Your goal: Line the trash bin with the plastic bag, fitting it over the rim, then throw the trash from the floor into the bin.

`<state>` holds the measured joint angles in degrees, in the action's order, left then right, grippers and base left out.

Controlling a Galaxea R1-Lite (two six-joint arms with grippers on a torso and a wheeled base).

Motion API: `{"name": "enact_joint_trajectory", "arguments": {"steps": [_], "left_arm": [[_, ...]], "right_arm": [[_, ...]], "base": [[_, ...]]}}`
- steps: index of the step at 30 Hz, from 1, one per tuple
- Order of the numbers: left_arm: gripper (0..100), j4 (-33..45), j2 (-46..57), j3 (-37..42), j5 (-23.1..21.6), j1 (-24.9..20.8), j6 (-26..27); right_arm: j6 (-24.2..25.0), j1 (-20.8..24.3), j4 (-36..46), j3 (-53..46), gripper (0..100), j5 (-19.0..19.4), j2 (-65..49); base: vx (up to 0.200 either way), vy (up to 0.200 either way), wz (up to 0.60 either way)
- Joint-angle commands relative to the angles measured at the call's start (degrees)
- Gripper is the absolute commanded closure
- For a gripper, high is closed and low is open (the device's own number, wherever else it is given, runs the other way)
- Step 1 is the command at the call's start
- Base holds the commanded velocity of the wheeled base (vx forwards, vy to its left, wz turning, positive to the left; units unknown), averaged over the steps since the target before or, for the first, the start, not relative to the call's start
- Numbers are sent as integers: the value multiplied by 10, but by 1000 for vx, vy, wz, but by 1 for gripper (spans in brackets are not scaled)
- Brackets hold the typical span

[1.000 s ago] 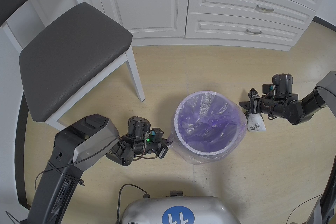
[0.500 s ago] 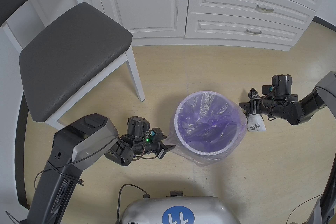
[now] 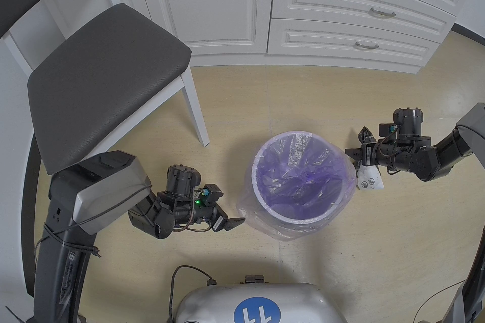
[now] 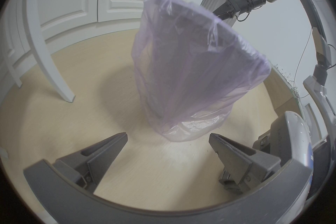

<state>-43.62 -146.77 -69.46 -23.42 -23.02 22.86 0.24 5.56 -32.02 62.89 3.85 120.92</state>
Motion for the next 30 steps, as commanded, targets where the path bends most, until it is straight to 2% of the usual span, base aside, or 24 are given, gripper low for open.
{"name": "enact_joint_trajectory", "arguments": {"steps": [1, 7, 14, 18, 19, 20, 23, 24, 26, 28, 30], "left_arm": [[0, -9, 74, 64, 21, 9, 11], [0, -67, 127, 133, 28, 11, 7], [0, -74, 198, 208, 29, 10, 5], [0, -75, 204, 215, 29, 10, 5], [0, -103, 234, 255, 29, 10, -12], [0, -121, 238, 267, 29, 10, -19], [0, -160, 242, 290, 29, 6, -29], [0, -195, 242, 310, 29, 3, -37], [0, -195, 242, 310, 29, 3, -37], [0, -287, 242, 354, 29, -2, -65], [0, -313, 242, 366, 29, -2, -75]], "right_arm": [[1, 0, -1, -18, 0, 0, -20], [2, -11, -8, -65, 0, 1, -60], [-3, -19, -59, -127, 0, -1, -111], [-8, -19, -58, -132, 0, -1, -118], [-54, -42, -61, -177, 0, -1, -158], [-63, -47, -63, -187, 0, 0, -167], [-77, -63, -64, -203, 0, 1, -187], [-85, -70, -64, -216, 0, 5, -204], [-85, -70, -64, -216, 0, 5, -204], [-89, -76, -58, -243, 0, 19, -248], [-89, -75, -59, -251, 0, 18, -258]], "base": [[0, 0, 0], [0, 0, 0], [0, 0, 0], [0, 0, 0], [0, 0, 0], [0, 0, 0], [0, 0, 0], [0, 0, 0], [0, 0, 0], [0, 0, 0], [0, 0, 0]]}}
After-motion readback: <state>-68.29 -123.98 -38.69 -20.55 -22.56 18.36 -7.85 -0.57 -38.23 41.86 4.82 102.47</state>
